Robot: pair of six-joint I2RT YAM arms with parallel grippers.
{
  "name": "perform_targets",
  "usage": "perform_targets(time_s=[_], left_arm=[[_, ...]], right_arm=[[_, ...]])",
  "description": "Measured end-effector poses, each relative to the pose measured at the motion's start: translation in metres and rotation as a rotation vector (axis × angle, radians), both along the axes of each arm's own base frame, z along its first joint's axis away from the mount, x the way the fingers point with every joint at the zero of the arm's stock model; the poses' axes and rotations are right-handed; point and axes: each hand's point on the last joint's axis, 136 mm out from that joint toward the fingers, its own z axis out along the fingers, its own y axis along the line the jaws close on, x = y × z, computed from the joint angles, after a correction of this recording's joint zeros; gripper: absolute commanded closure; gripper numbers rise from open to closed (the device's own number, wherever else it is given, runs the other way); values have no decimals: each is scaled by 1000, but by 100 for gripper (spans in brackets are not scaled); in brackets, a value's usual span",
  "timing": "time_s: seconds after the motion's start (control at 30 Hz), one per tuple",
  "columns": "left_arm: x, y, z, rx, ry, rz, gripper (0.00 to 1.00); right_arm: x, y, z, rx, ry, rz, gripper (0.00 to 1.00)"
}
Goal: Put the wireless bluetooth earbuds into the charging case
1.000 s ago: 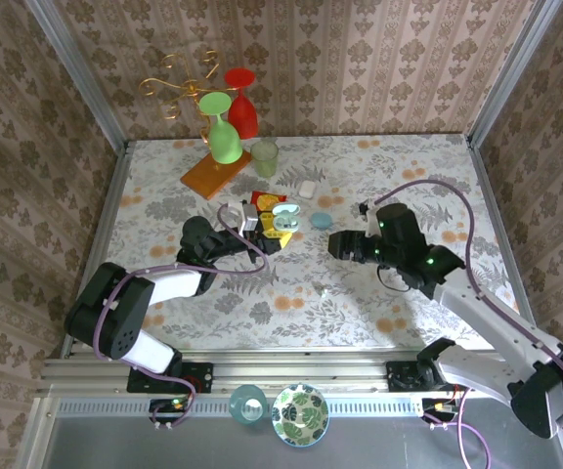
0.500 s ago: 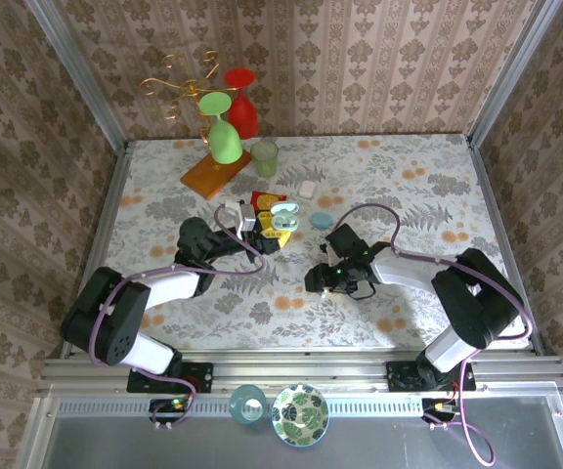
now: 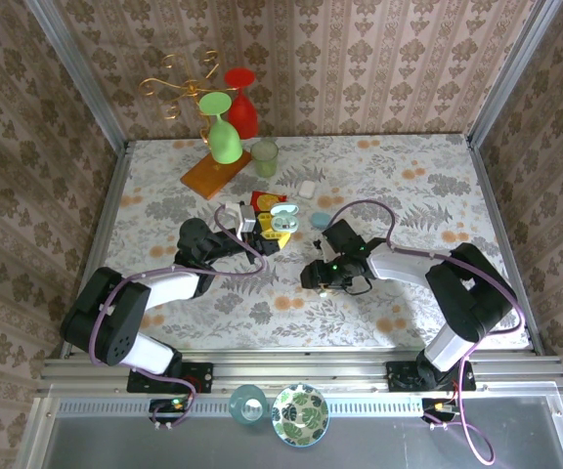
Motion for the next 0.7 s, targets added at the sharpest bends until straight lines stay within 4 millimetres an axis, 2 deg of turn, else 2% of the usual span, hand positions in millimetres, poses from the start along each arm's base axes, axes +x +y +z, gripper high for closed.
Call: perform_targets(time_s=[0.27, 0.37, 0.43, 0.53, 0.7], left_arm=[[1, 0, 0, -1, 1, 7, 74], [0, 1, 0, -2, 1, 12, 74], [0, 2, 0, -3, 1, 15, 74], [0, 2, 1, -4, 0, 15, 74], [0, 2, 1, -4, -1, 15, 74]], right_arm=[[-2, 25, 6, 50, 2, 98, 46], [-3, 27, 9, 56, -7, 110, 45], [-1, 25, 15, 55, -29, 104, 44], [2, 19, 35, 66, -93, 64, 44], [4, -9, 64, 110, -171, -126, 52]])
